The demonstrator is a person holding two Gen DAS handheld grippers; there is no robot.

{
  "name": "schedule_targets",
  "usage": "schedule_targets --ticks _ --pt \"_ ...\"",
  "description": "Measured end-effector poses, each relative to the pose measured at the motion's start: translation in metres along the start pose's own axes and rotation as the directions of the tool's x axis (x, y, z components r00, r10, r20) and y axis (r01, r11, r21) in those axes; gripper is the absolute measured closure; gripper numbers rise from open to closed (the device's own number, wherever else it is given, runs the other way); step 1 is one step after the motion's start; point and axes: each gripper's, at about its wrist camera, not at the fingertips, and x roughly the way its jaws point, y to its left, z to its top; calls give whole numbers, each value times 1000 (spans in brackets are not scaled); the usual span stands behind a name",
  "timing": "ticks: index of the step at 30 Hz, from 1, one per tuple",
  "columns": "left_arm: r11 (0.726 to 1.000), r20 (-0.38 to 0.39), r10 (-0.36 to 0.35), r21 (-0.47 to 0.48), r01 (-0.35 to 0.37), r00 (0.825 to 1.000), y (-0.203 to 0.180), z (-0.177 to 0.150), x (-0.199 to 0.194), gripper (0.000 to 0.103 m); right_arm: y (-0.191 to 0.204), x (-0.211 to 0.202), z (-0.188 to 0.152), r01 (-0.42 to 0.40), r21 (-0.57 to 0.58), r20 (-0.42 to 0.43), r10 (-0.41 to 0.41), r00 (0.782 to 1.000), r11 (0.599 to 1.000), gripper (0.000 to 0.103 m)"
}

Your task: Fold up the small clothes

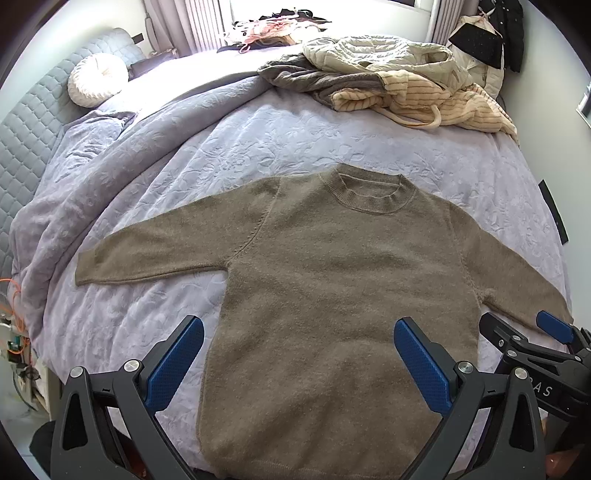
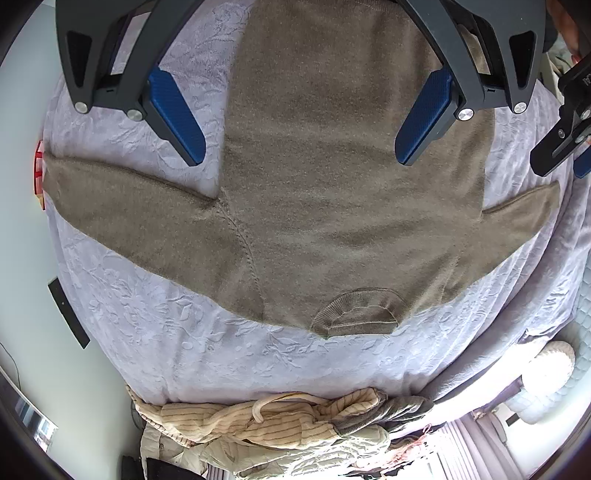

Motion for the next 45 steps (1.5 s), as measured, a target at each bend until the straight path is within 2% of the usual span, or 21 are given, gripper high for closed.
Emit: schedule_targets --ticks 1,3,4,6,9,14,20,24,27,35,45 --pt "1000 -2 1 2 -1 1000 -1 0 0 0 0 1 0 -1 0 0 1 1000 1000 1" --pt "1000 -6 3 4 -3 1000 -1 0 1 0 -1 3 2 -25 16 -84 26 996 1000 1" --pt "1000 -10 4 4 -4 1000 -1 0 1 0 0 3 2 -25 17 -85 27 996 1000 1" --pt "1000 -15 6 3 -6 1000 -1 -1 2 0 -1 3 3 -34 25 -139 37 990 999 1" --pt "1000 -20 6 -3 -7 1000 0 -1 3 0 -3 3 2 -50 24 -79 52 996 998 1" --pt "1000 -26 5 -16 -5 1000 3 -3 4 0 -2 4 2 -36 12 -62 36 997 999 1" --pt "1000 -52 -4 -27 3 999 9 -6 10 0 3 4 2 22 -13 -85 -23 996 1000 1" --pt "999 -85 -28 -29 26 996 12 -8 17 0 6 5 2 19 -10 -99 -20 995 1000 1" --pt "999 -119 -49 -26 46 992 15 -11 26 0 8 4 2 -33 9 -85 34 996 999 1" --pt "995 -162 -99 -32 95 982 31 -10 44 0 15 9 -1 -7 37 -128 11 992 999 1" --pt "991 -229 -124 25 133 966 66 -16 85 0 42 23 -23 51 97 -171 -34 985 994 1"
